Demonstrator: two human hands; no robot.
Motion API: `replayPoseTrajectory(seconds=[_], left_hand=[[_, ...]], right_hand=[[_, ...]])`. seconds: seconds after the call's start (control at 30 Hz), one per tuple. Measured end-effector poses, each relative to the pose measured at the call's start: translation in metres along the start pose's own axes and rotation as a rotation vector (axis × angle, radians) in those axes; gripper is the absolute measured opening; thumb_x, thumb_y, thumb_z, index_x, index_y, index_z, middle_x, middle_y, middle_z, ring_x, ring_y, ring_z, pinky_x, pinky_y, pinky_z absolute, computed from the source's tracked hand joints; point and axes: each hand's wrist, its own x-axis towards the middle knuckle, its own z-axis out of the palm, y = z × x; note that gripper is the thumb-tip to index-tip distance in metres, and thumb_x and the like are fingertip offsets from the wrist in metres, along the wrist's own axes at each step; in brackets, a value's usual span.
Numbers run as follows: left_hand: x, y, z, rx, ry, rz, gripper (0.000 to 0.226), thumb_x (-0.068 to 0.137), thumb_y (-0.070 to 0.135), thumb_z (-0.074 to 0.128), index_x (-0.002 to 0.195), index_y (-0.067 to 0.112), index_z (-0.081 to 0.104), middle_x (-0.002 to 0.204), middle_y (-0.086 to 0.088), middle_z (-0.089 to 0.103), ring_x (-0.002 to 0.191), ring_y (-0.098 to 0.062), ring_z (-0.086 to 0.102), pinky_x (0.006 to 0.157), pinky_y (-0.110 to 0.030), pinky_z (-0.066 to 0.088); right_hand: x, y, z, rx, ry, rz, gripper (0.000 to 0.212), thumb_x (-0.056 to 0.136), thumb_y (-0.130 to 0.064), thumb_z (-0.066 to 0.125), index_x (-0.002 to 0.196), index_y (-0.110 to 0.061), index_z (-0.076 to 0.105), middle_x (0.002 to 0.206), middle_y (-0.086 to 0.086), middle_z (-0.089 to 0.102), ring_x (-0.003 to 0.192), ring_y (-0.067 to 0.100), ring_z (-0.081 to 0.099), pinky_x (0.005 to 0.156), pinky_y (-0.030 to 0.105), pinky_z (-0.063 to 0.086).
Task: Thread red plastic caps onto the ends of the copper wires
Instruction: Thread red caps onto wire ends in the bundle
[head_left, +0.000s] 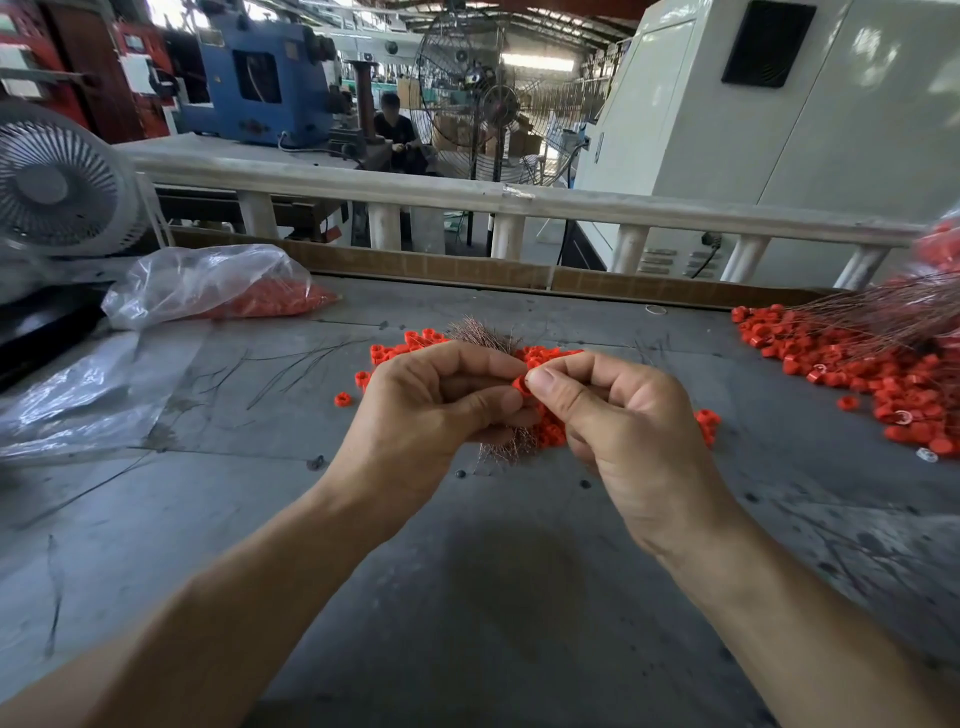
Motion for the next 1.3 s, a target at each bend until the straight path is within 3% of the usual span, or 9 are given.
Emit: replayPoseTrajectory(seconds=[0.17, 0.53, 0.67, 0.77, 0.87, 1.0, 1.3], left_hand=[[0.002, 0.0, 0.001, -0.019, 0.044, 0.029, 0.027, 0.077, 0.011, 0.074, 0.103, 0.004, 0.07, 0.09, -0.016, 0.077, 0.085, -0.026, 0.076, 0.074, -0.029, 0.061], [0.001, 0.003, 0.002, -0.025, 0.04, 0.058, 0.025, 0.084, 0.0, 0.07, 0.105, 0.013, 0.075, 0.094, -0.009, 0.079, 0.087, -0.019, 0.076, 0.075, -0.022, 0.059], [0.0, 0.004, 0.003, 0.015, 0.061, 0.06, 0.022, 0.083, 0.0, 0.072, 0.099, 0.014, 0.076, 0.078, 0.005, 0.075, 0.064, -0.001, 0.066, 0.055, -0.012, 0.048], [-0.001, 0.004, 0.003, -0.035, 0.06, 0.02, 0.02, 0.083, 0.001, 0.072, 0.098, 0.013, 0.076, 0.075, 0.006, 0.075, 0.061, -0.001, 0.066, 0.049, -0.009, 0.044], [-0.001, 0.004, 0.002, -0.063, 0.054, -0.009, 0.019, 0.08, 0.008, 0.073, 0.095, 0.018, 0.081, 0.082, -0.001, 0.078, 0.069, -0.007, 0.071, 0.055, -0.011, 0.05], [0.001, 0.002, -0.002, -0.104, 0.024, -0.032, 0.022, 0.08, 0.014, 0.072, 0.098, 0.02, 0.082, 0.093, -0.01, 0.078, 0.081, -0.017, 0.073, 0.073, -0.025, 0.059], [0.002, 0.003, -0.008, -0.135, 0.004, -0.115, 0.024, 0.076, 0.012, 0.073, 0.097, 0.018, 0.082, 0.093, -0.013, 0.077, 0.085, -0.02, 0.073, 0.075, -0.029, 0.06]], right_hand=[[0.001, 0.001, 0.0, 0.004, 0.052, 0.072, 0.012, 0.096, -0.013, 0.066, 0.085, -0.01, 0.07, 0.041, -0.014, 0.044, 0.037, 0.0, 0.028, 0.04, 0.01, 0.025], [0.001, 0.0, 0.001, 0.011, 0.071, 0.128, 0.011, 0.095, -0.015, 0.067, 0.087, -0.008, 0.071, 0.04, -0.014, 0.042, 0.036, 0.0, 0.027, 0.039, 0.01, 0.024], [0.001, 0.003, -0.001, -0.05, 0.077, 0.115, 0.013, 0.094, -0.021, 0.07, 0.087, -0.01, 0.073, 0.043, -0.016, 0.043, 0.037, 0.0, 0.034, 0.04, 0.008, 0.029], [0.0, 0.005, -0.002, -0.061, 0.072, 0.096, 0.013, 0.095, -0.02, 0.069, 0.088, -0.009, 0.073, 0.043, -0.018, 0.045, 0.037, 0.0, 0.038, 0.041, 0.008, 0.031], [0.001, 0.006, -0.003, -0.075, 0.07, 0.075, 0.012, 0.095, -0.019, 0.069, 0.089, -0.01, 0.073, 0.044, -0.019, 0.047, 0.038, -0.001, 0.043, 0.042, 0.008, 0.034], [0.002, 0.006, -0.005, -0.07, 0.06, 0.048, 0.01, 0.095, -0.013, 0.067, 0.088, -0.007, 0.071, 0.044, -0.019, 0.05, 0.04, -0.002, 0.047, 0.044, 0.007, 0.037], [0.004, 0.009, -0.008, -0.073, 0.021, 0.072, 0.011, 0.094, -0.017, 0.069, 0.088, -0.008, 0.072, 0.045, -0.016, 0.037, 0.04, 0.002, 0.027, 0.043, 0.011, 0.024]])
